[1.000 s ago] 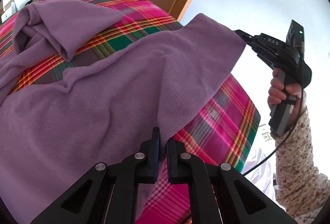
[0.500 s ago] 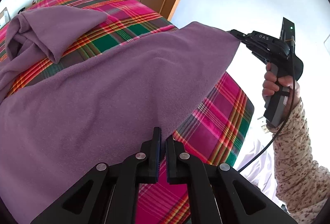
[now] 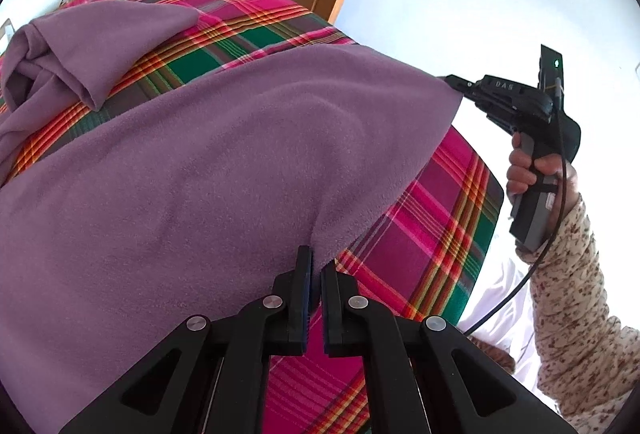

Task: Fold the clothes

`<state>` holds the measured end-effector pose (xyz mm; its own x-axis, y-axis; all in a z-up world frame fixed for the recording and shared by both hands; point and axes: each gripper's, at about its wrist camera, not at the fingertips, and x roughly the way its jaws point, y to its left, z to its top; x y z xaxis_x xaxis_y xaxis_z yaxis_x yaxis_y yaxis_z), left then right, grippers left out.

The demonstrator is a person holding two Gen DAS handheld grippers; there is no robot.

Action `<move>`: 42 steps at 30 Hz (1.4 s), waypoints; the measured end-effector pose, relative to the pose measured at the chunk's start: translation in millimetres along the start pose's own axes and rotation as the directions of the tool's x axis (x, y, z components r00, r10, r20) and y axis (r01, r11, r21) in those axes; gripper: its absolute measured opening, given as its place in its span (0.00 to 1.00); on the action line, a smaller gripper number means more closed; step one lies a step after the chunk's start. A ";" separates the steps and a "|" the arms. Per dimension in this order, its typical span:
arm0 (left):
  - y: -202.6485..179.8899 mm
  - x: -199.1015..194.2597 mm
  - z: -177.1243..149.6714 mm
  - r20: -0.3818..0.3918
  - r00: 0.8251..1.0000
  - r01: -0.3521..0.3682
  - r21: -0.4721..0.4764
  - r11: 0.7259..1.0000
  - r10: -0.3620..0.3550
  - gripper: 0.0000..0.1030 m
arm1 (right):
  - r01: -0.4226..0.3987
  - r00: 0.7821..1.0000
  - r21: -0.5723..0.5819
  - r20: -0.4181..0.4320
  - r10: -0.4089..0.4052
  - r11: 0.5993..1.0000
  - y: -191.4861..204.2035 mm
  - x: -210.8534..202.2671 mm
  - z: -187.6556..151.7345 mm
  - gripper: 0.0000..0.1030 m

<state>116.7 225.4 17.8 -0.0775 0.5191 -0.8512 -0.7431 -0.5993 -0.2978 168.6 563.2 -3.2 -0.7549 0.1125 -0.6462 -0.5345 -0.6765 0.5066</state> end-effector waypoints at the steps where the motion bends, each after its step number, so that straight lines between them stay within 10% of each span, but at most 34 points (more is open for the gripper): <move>1: 0.5 0.0 -0.3 0.000 1.000 -0.003 0.000 1.000 0.003 0.04 | 0.003 1.000 0.001 -0.003 -0.003 1.000 -1.6 1.1 -1.3 0.04; 42: 6.7 -33.4 -22.4 0.070 0.998 -0.006 -0.039 0.999 0.009 0.28 | 0.137 0.990 0.014 -0.031 -0.137 0.990 -7.8 -12.2 -4.5 0.08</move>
<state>129.2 190.3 34.6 -0.1301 0.5552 -0.8215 -0.7162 -0.6256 -0.3094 183.7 563.8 -1.8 -0.6626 0.1810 -0.7268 -0.6379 -0.6448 0.4210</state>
